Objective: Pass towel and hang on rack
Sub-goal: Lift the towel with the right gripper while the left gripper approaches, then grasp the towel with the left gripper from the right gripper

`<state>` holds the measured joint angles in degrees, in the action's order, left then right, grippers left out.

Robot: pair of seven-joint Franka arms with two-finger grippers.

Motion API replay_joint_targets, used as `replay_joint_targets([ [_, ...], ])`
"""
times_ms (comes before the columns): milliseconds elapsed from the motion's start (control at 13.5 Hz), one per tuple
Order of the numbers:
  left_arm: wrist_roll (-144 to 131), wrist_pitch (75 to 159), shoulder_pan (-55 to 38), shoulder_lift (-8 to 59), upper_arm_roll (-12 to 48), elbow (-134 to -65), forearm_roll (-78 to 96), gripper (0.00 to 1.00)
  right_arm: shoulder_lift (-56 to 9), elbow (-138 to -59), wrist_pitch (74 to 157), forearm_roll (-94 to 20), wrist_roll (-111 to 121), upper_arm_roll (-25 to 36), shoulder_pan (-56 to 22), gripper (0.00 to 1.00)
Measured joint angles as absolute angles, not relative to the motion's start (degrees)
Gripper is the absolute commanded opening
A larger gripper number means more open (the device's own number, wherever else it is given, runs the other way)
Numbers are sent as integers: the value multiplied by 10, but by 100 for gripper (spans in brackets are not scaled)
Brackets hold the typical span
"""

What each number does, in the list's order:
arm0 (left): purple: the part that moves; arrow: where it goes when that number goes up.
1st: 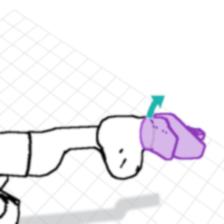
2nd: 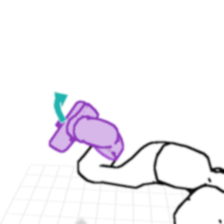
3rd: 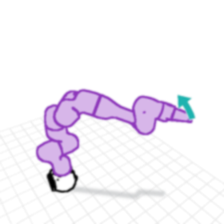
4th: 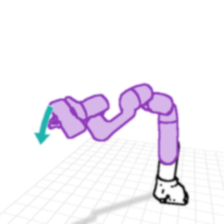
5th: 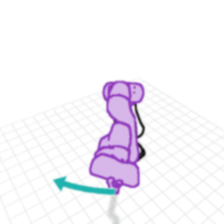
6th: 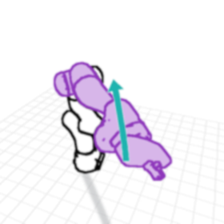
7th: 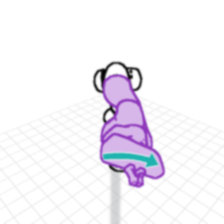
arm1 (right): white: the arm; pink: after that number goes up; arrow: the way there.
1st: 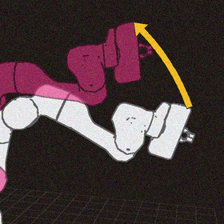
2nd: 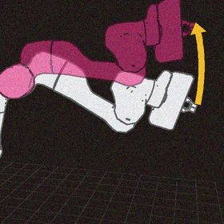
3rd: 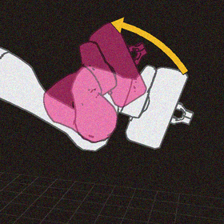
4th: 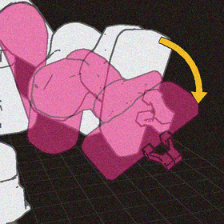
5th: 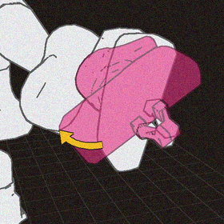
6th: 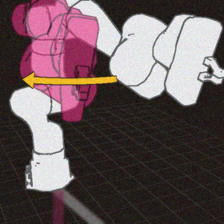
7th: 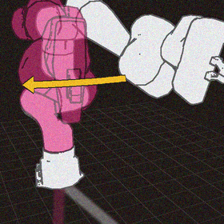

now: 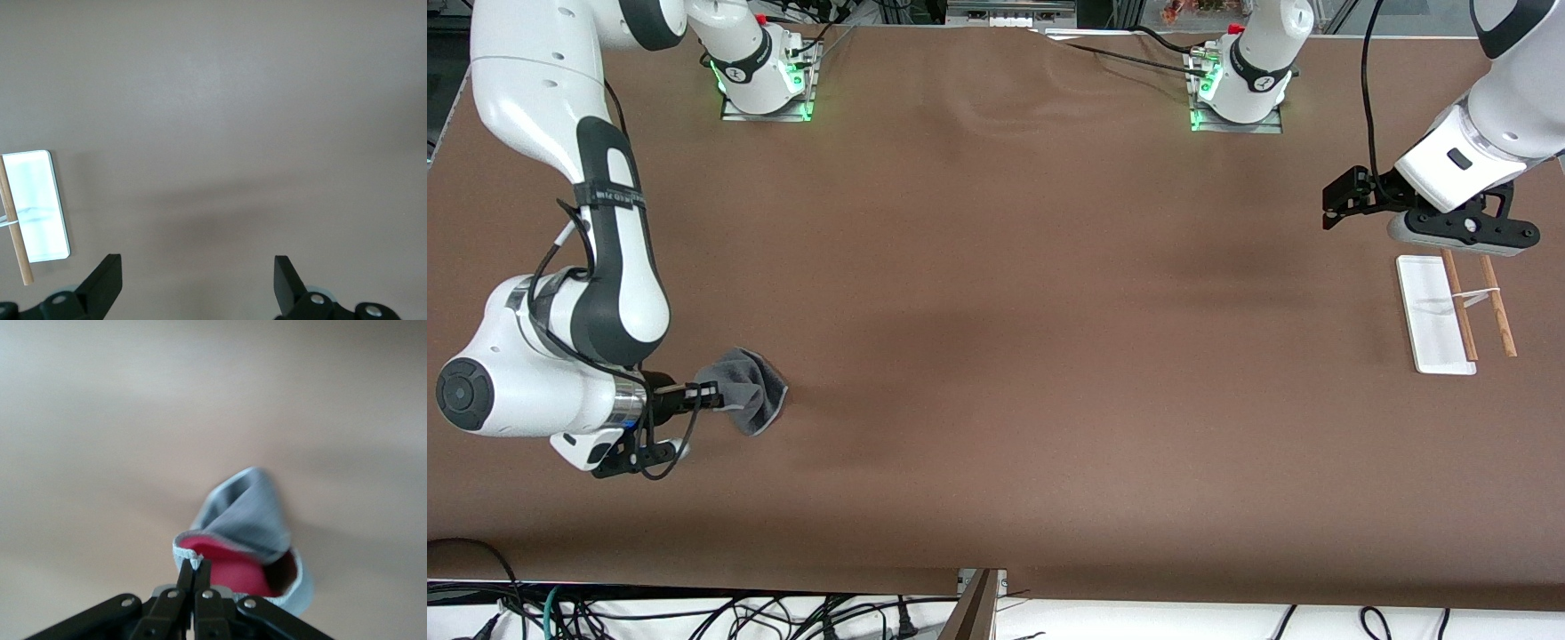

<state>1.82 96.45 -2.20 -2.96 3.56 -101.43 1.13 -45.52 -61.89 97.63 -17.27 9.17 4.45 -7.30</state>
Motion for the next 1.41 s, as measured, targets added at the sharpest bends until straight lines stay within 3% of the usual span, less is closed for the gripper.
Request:
replay_joint_targets([
  [296,18,965,-22,-4,35,-1013,11,100,-429,-609,906,-265,-69,-2,-74,0],
  [667,25,966,-25,36,40,-1007,81,100,-416,-607,919,-445,-389,-96,-77,0],
  [889,83,986,-25,67,40,-1004,173,100,-415,-605,1016,-474,-553,-182,-77,0],
  [1185,220,993,-23,96,38,-998,283,100,-411,-599,1207,-475,-742,-316,-87,0],
  [1407,365,1006,-22,123,38,-997,393,100,-410,-598,1322,-475,-831,-364,-108,0],
])
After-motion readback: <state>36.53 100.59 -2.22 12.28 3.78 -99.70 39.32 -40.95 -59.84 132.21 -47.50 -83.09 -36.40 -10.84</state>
